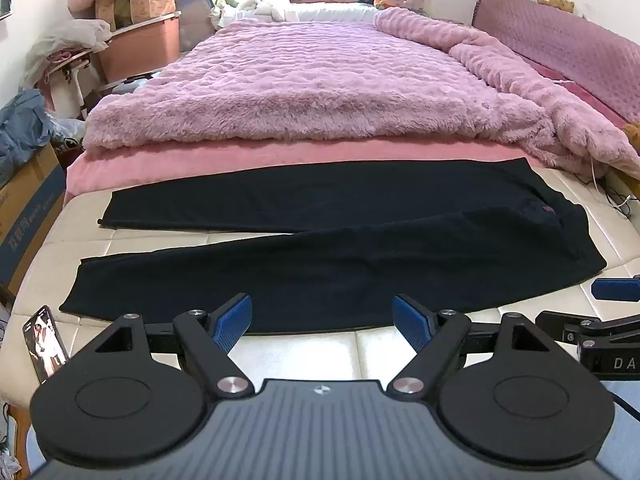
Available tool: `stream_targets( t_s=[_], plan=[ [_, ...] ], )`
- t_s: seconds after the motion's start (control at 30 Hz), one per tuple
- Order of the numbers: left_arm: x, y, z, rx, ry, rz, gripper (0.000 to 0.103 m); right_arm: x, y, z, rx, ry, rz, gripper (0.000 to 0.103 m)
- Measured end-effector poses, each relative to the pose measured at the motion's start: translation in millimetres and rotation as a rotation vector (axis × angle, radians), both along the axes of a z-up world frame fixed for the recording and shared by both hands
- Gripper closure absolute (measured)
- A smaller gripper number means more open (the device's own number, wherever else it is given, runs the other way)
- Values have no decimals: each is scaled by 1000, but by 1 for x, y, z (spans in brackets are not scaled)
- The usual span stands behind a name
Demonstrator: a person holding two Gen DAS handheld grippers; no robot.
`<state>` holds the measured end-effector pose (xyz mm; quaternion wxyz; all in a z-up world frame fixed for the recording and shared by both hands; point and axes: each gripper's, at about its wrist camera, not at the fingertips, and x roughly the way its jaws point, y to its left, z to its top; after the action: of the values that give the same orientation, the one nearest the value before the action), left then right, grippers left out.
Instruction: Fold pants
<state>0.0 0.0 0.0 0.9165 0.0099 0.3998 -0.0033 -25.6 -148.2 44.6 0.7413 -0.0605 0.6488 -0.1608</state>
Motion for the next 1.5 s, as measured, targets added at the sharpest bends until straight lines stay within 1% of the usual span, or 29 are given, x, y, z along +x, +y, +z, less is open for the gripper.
stream_targets(
  t_s=[0.57, 0.77, 1.5],
  plan=[
    [-1, 0, 0, 0, 5, 3, 10, 2, 7, 1, 4, -1, -12, 21],
    [1, 0, 0, 7, 10, 7, 9, 1, 1, 1, 12, -2, -8, 21],
    [-2, -1, -4, -1, 16, 8, 9, 0, 0, -1, 21, 2, -9, 21]
  ],
)
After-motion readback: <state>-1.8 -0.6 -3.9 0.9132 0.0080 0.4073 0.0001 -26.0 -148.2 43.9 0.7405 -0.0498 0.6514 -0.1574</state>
